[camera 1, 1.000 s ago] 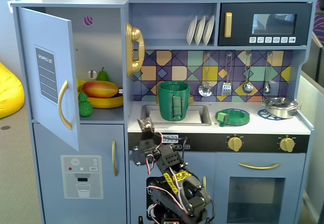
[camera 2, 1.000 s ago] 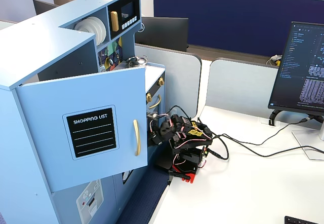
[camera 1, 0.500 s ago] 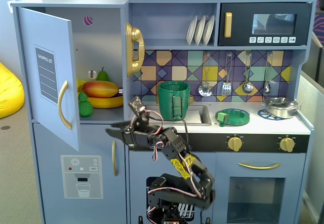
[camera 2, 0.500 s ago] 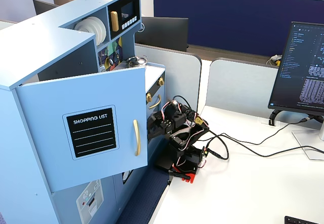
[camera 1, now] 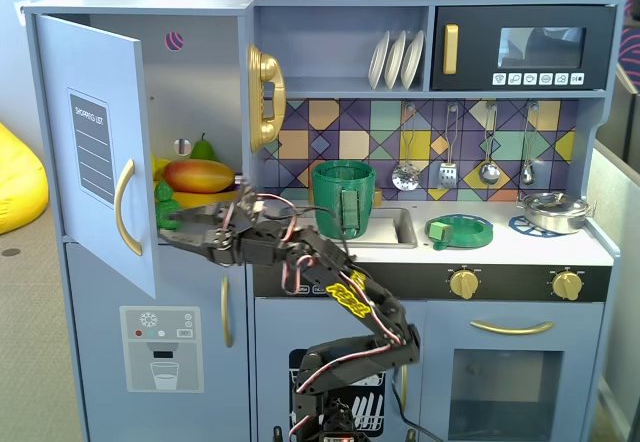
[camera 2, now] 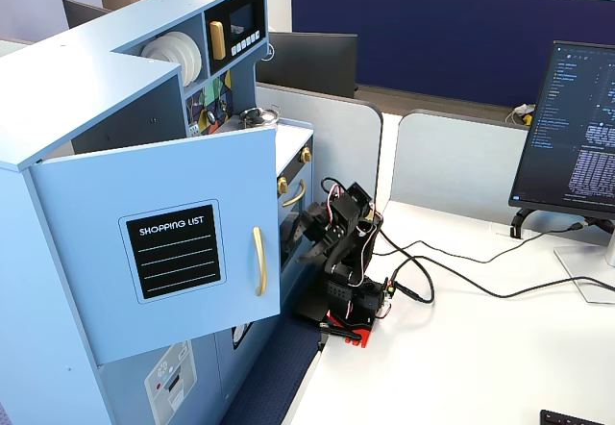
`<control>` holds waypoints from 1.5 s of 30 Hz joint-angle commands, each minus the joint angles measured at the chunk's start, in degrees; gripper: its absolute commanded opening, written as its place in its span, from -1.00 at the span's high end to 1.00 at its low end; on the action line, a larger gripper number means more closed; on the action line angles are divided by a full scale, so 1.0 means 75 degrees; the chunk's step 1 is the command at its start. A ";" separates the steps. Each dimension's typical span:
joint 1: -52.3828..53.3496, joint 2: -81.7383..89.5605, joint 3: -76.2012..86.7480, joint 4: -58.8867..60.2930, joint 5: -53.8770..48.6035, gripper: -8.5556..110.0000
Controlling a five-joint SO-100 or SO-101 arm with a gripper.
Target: Close the left cabinet door
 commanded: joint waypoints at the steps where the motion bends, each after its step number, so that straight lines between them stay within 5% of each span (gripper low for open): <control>1: -0.0445 -0.0539 -0.0773 -0.0562 -0.0797 0.86; 24: -0.1371 -0.4875 -0.3703 -0.2180 -0.1781 0.86; 45: 0.1441 -0.5016 -0.3645 -0.2227 -0.0223 0.86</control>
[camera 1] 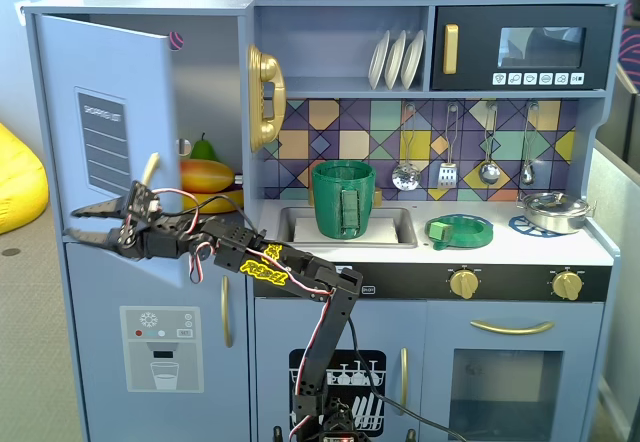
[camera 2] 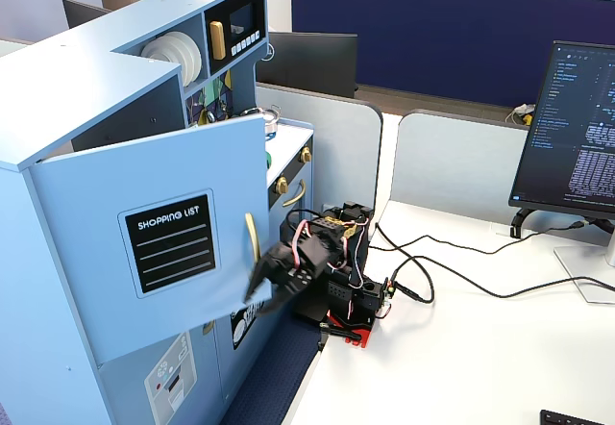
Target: Close the left cabinet door
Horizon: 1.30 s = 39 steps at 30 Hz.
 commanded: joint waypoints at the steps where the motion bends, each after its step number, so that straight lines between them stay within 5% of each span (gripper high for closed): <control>1: 0.0820 0.0504 -0.0258 0.0070 0.0281 0.86; 23: 0.4523 0.0422 -0.0152 0.0398 0.1852 0.86; 34: 0.4688 0.0328 -0.0223 0.0164 0.2086 0.86; 39: 0.3949 0.1734 0.0480 0.1383 0.2332 0.86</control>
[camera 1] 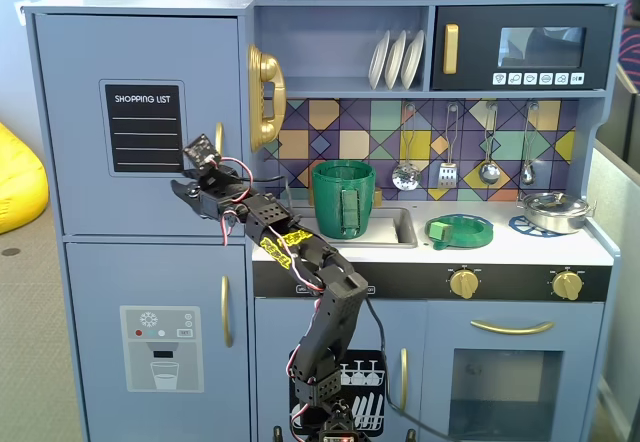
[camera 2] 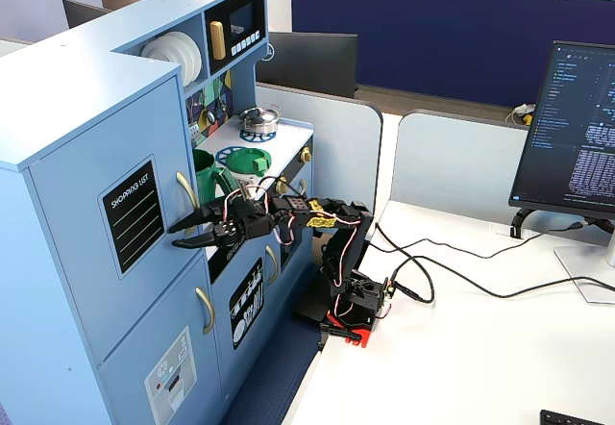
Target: Close the left cabinet door
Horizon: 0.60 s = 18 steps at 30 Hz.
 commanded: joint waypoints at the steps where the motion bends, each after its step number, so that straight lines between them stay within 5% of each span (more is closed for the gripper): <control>1: -0.0668 0.1570 0.0375 0.1090 0.0023 0.86; 6: -0.0680 0.3270 0.1594 0.2590 0.0000 0.86; 18: 0.2766 0.5309 0.3504 0.6023 0.1219 0.86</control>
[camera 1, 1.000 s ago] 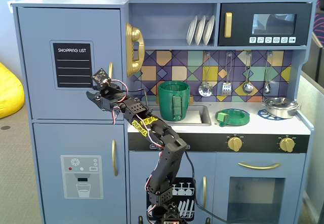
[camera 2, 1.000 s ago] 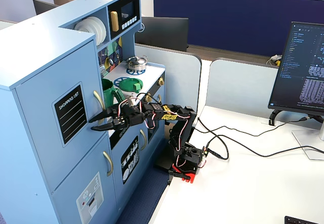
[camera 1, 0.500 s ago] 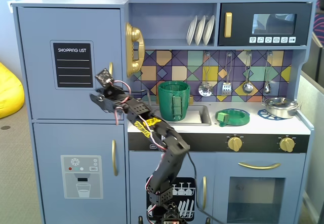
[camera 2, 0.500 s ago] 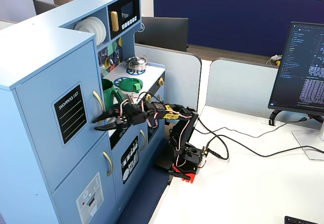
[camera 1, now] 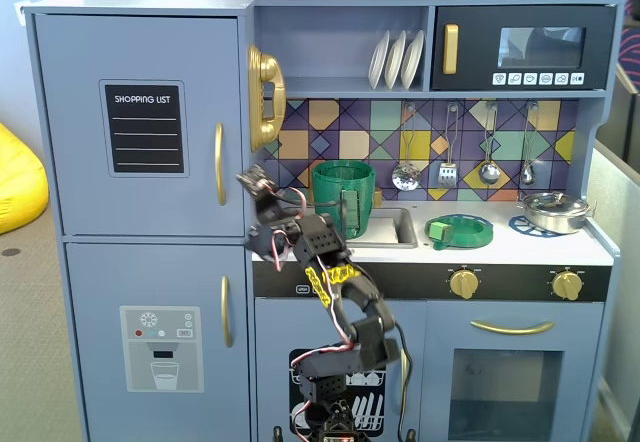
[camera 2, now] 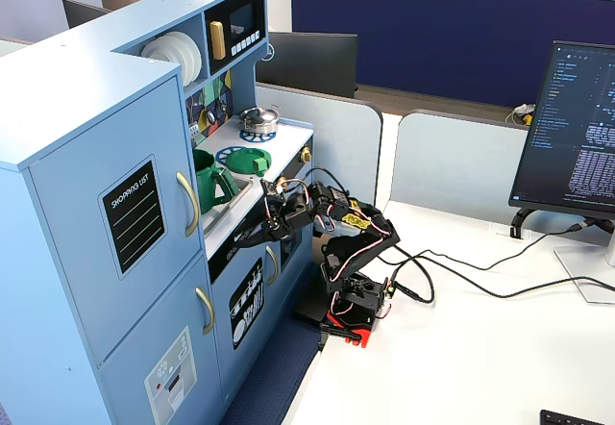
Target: Close the left cabinet door
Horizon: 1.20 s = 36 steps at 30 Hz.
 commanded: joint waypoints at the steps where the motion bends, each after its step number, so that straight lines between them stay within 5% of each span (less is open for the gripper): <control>1: 0.1219 0.0633 0.0410 0.0902 0.0352 0.86; 14: 0.3457 0.2555 0.3457 0.2836 0.1207 0.86; 28: 0.4195 0.3352 0.6680 0.0387 0.2602 0.86; 36: 0.4488 0.4242 0.7547 0.1395 0.3246 0.86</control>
